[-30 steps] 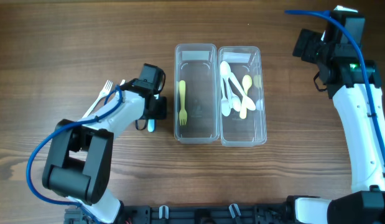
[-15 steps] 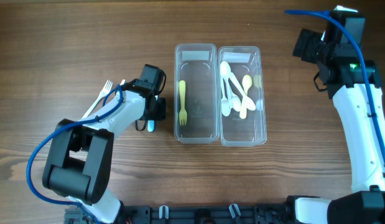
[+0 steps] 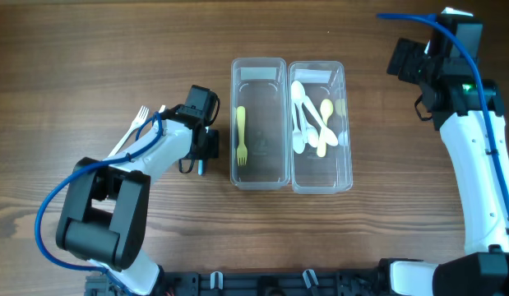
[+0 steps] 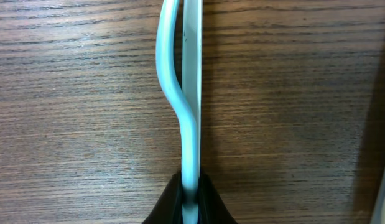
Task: Pack container
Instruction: 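Lower the left gripper and grasp the light-blue fork by its handle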
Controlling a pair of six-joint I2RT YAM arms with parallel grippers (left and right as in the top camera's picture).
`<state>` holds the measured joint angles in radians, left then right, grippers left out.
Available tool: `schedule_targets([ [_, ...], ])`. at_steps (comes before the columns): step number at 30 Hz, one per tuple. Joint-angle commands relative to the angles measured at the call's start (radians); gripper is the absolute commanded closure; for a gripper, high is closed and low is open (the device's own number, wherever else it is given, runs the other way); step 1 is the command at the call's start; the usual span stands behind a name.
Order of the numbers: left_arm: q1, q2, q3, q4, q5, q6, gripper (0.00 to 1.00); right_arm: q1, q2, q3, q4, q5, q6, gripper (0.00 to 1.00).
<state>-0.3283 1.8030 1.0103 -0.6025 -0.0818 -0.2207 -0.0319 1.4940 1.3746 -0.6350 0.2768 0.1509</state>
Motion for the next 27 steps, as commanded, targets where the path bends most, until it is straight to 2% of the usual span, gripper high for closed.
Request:
schedule_targets([
  [1, 0.006, 0.033, 0.002, -0.048, -0.085, 0.008, 0.96, -0.001, 0.005, 0.007, 0.002, 0.004, -0.018, 0.00],
  [5, 0.006, 0.009, 0.026, -0.091, -0.089, 0.007, 0.96, -0.001, 0.005, 0.007, 0.002, 0.004, -0.018, 0.00],
  [6, 0.006, 0.000, 0.026, -0.089, -0.088, 0.004, 0.93, -0.001, 0.005, 0.007, 0.002, 0.004, -0.018, 0.00],
  [9, 0.006, -0.003, 0.026, -0.082, -0.088, 0.005, 0.51, -0.001, 0.005, 0.007, 0.002, 0.004, -0.018, 0.00],
  [11, 0.006, -0.003, 0.026, -0.080, -0.088, 0.005, 0.37, -0.001, 0.005, 0.007, 0.002, 0.004, -0.018, 0.00],
  [12, 0.006, -0.003, 0.026, -0.080, -0.088, 0.005, 0.25, -0.001, 0.005, 0.007, 0.002, 0.004, -0.018, 0.00],
  [13, 0.006, -0.003, 0.026, -0.082, -0.088, 0.004, 0.27, -0.001, 0.005, 0.007, 0.002, 0.004, -0.017, 0.00],
  [16, 0.006, -0.003, 0.026, -0.098, -0.074, 0.004, 0.49, -0.001, 0.005, 0.007, 0.002, 0.004, -0.018, 0.00],
  [18, 0.006, -0.003, 0.026, -0.121, -0.045, 0.004, 0.57, -0.001, 0.005, 0.007, 0.002, 0.004, -0.018, 0.00],
  [21, 0.006, -0.003, 0.026, -0.175, -0.020, -0.033, 0.61, -0.001, 0.005, 0.007, 0.002, 0.004, -0.018, 0.00],
  [27, 0.006, -0.003, 0.026, -0.227, -0.019, -0.057, 0.81, -0.001, 0.005, 0.007, 0.002, 0.004, -0.018, 0.00],
])
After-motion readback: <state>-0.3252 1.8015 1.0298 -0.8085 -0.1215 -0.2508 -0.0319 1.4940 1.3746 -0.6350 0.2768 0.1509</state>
